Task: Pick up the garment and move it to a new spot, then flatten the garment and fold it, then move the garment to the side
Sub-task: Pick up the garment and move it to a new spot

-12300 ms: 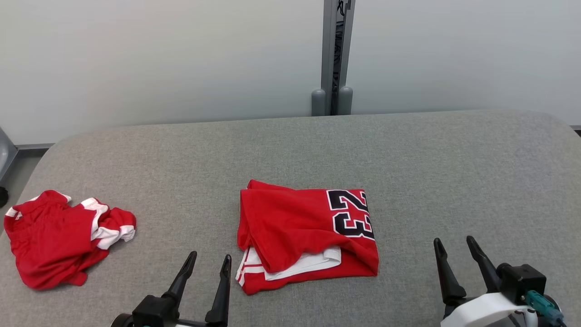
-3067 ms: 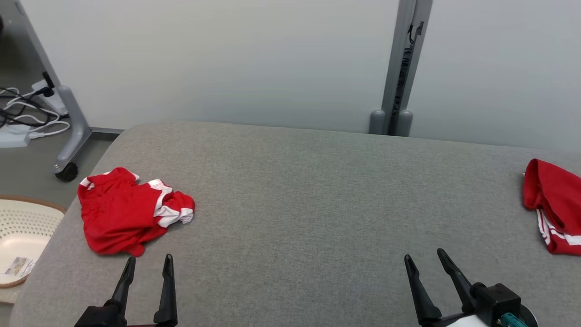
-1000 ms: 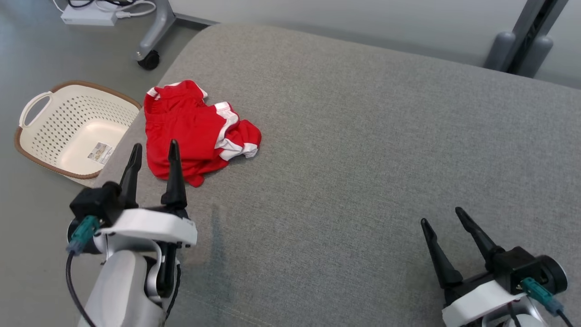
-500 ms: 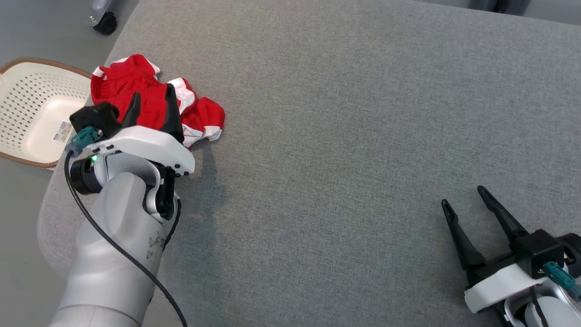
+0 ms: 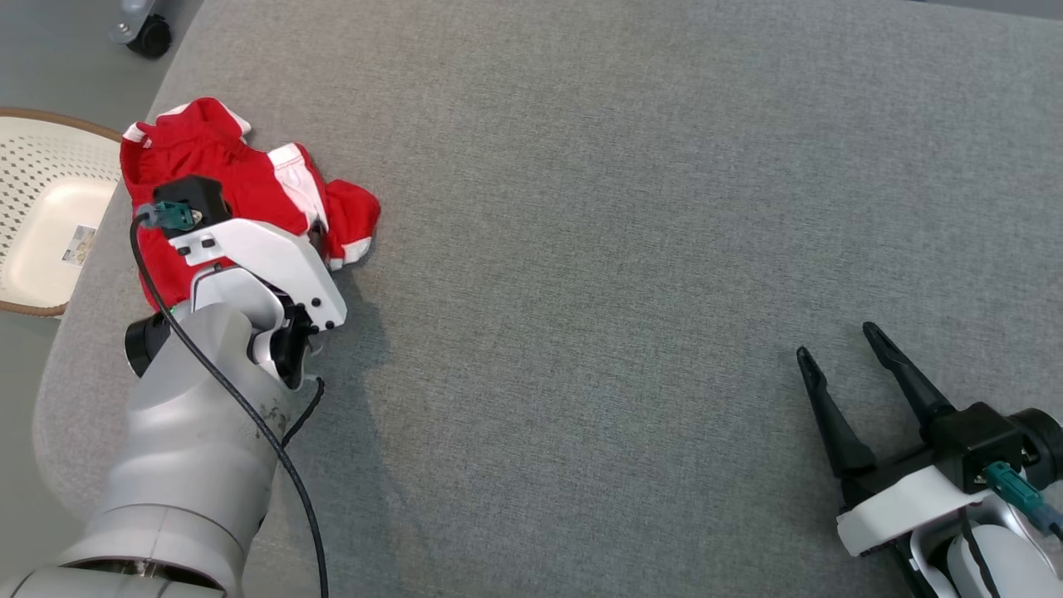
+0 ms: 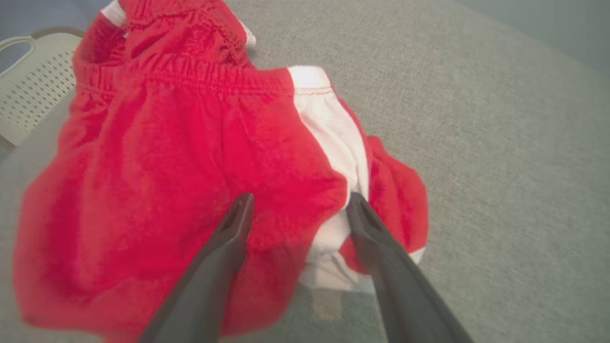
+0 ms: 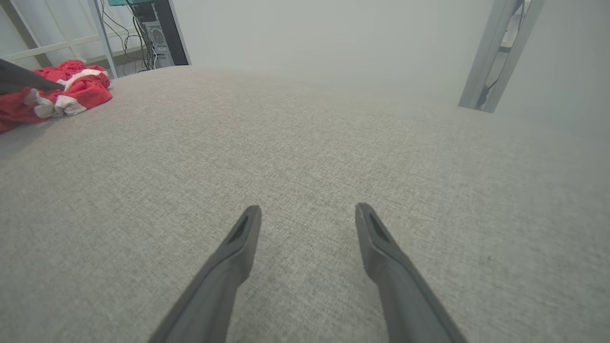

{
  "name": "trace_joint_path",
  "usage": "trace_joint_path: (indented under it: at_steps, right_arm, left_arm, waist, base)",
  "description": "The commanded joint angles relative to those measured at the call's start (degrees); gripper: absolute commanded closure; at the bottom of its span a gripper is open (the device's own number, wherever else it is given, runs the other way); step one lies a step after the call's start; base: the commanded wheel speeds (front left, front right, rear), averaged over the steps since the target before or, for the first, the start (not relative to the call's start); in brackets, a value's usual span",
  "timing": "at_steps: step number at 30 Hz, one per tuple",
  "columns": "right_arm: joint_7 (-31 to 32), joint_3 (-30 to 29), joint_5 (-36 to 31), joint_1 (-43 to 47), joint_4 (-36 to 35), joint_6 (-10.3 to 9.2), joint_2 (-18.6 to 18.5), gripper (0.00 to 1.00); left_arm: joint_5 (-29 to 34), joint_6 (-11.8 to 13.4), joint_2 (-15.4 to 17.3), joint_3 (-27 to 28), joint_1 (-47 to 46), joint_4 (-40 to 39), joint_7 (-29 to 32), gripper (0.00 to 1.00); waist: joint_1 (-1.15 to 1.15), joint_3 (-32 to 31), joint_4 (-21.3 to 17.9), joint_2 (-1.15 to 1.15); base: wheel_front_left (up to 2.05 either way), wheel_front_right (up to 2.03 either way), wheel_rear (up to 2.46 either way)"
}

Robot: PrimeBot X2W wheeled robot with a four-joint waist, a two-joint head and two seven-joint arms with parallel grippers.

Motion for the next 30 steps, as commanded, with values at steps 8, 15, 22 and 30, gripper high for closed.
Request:
trace_joint_path:
  at_steps: [8, 15, 22, 30]
  right_arm:
    - [-0.06, 0.57, 0.70, -1.00, 0.59, -0.01, 0.61, 0.00]
    - [-0.06, 0.36, 1.23, 0.43, 1.46, -0.01, 2.17, 0.00]
    - [-0.06, 0.18, 1.94, 1.24, 2.65, -0.01, 4.76, 0.00]
    - [-0.06, -0.80, 3.10, 2.88, 2.84, -0.01, 7.06, 0.00]
  left_arm:
    - [-0.26, 0.07, 1.69, -0.63, 1.26, 1.57, 0.85, 1.00]
    - [-3.21, -4.14, 2.89, 2.33, 3.13, 0.62, -10.89, 1.00]
    - [-3.48, -7.42, 4.24, 4.11, 5.71, -3.19, -15.82, 1.00]
    - [2.19, -9.07, 3.59, 7.33, 14.27, -23.04, -15.85, 1.00]
  waist:
    - [0.00, -0.42, -2.13, 0.00]
    - [0.00, -3.41, -3.06, 0.00]
    - [0.00, -7.73, -4.40, 0.00]
    - [0.00, -12.86, -7.69, 0.00]
  base:
    - [0.00, 0.00, 0.00]
    - [0.00, 0.00, 0.00]
    - [0.00, 0.00, 0.00]
    - [0.00, 0.00, 0.00]
